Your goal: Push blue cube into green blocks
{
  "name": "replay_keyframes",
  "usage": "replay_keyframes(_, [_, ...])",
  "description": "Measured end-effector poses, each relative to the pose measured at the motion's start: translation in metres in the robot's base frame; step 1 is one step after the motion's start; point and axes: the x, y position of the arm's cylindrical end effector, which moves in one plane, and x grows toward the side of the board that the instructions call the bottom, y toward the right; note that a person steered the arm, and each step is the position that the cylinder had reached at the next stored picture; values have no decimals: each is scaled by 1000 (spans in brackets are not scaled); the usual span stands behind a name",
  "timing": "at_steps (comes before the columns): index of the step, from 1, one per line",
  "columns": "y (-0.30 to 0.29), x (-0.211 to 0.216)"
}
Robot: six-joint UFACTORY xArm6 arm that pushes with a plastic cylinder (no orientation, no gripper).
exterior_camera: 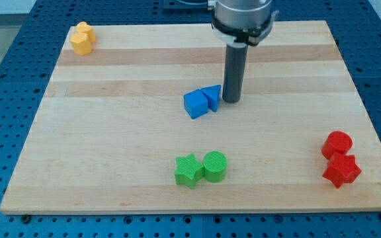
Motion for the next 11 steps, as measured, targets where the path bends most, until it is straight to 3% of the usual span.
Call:
replay_keyframes(1, [-1,20])
replay_keyframes(3, [4,-57])
replay_keyframes(4, [-37,-59])
replay_keyframes(6, [-64,22])
replay_keyframes(8, [-64,8])
replay_keyframes(10, [-66,68])
replay_keyframes(11, [-71,72])
